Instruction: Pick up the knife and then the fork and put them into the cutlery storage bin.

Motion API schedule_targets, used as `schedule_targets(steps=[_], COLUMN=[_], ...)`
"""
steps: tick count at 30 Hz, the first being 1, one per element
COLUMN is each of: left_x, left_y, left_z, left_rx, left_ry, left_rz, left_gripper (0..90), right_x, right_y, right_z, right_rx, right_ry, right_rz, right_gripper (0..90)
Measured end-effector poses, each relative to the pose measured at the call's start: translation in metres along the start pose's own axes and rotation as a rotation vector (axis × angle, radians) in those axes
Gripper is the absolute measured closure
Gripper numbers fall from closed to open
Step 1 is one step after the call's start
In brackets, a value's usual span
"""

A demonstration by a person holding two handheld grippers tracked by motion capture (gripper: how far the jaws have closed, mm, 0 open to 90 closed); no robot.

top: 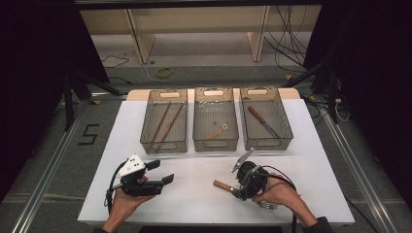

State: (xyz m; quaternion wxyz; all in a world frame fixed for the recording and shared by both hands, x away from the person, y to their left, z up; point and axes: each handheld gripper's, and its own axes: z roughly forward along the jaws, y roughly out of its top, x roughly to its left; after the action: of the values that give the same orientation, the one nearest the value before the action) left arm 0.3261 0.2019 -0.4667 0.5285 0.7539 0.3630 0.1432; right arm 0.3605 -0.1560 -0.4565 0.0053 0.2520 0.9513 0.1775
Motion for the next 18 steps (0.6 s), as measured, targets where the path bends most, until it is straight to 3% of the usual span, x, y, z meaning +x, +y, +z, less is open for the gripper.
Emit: schedule_targets(steps=[18], left_x=[-0.0001], left_y=[-0.0001], left_z=[0.0003], left_rx=[-0.001], left_ry=[-0.002], left_rz=[-0.002], left_gripper=[21.9], right_x=[0.0039], right_y=[-0.0018], right_z=[0.0056], right_rx=[0.045], right_ry=[-0.019], right_rz=[-0.039], right_gripper=[63.3])
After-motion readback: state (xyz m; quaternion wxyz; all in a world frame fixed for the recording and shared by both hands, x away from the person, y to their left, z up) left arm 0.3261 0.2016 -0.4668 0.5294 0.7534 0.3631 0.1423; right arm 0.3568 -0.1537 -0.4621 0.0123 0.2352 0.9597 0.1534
